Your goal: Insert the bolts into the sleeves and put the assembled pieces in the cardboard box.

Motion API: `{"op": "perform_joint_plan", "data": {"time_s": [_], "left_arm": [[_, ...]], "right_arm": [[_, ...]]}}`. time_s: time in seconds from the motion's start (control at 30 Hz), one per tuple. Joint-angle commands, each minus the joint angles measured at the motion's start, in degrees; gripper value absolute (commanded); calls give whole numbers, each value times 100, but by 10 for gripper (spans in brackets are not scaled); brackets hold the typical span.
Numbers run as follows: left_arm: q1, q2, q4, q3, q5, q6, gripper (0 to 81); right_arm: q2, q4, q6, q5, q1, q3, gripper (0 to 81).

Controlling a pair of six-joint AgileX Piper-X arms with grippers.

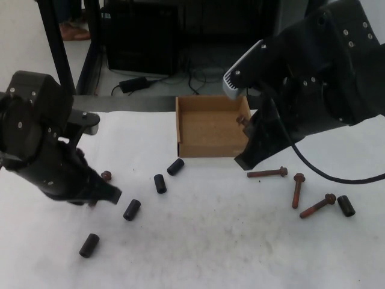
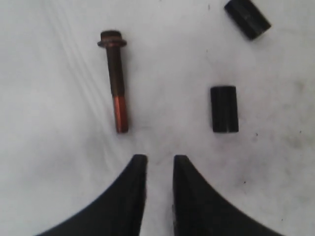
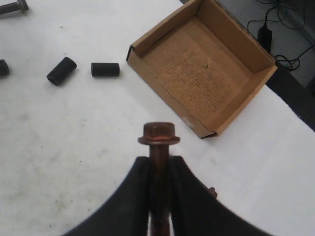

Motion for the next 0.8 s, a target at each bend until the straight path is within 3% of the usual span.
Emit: {"op": "perform_joint_plan", "data": {"time_s": [0.0,0.07,0.13,0.33,0.77], "left_arm": [[-35,-94,407,-7,-165,-54,386],[-35,-94,455,-7,-165,-65,469],[-35,-94,455,-7,-165,-65,496],[-41,-94,661,68,-165,-65,426],[-439,-94,282,605,-150,-146,424]], "right_arm": [[-74,79,29,11,-5,3,3],[-74,79,29,11,-5,33,3],[-74,62,29,11,-5,63,3],[-74,47,73,11,-5,60,3],[-74,51,108,11,-5,60,3]]}}
